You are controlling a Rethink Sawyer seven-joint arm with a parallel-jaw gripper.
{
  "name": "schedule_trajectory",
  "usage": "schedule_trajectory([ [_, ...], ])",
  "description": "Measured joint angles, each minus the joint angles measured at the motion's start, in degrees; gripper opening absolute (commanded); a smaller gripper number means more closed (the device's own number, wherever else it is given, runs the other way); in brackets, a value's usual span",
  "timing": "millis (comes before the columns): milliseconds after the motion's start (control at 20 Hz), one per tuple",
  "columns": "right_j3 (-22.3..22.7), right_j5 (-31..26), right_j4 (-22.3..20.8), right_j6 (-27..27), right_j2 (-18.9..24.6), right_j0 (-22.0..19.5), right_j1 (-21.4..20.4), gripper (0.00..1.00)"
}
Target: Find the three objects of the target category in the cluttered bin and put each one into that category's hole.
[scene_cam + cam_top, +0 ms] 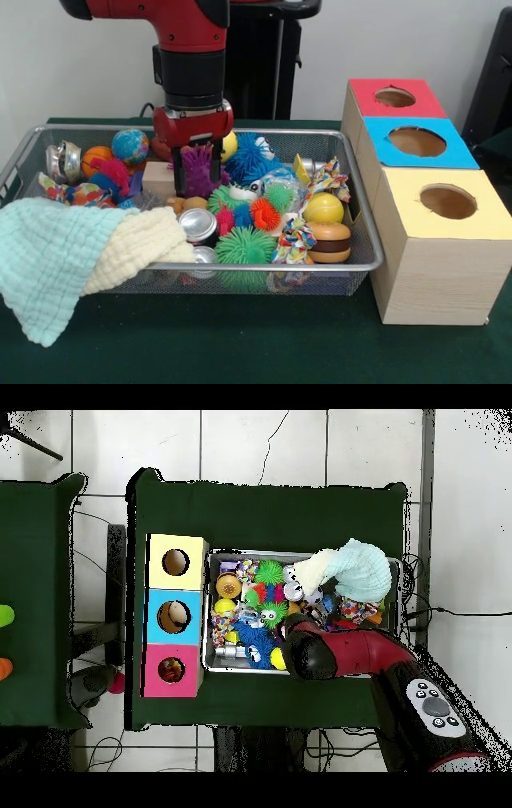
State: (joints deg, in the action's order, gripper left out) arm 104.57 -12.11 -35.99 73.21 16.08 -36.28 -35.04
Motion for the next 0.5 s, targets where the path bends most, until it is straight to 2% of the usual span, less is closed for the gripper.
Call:
schedule_trajectory([
  [500,-1.8,0.0,-3.2,0.0,-2.6,2.7,0.1,1.00],
])
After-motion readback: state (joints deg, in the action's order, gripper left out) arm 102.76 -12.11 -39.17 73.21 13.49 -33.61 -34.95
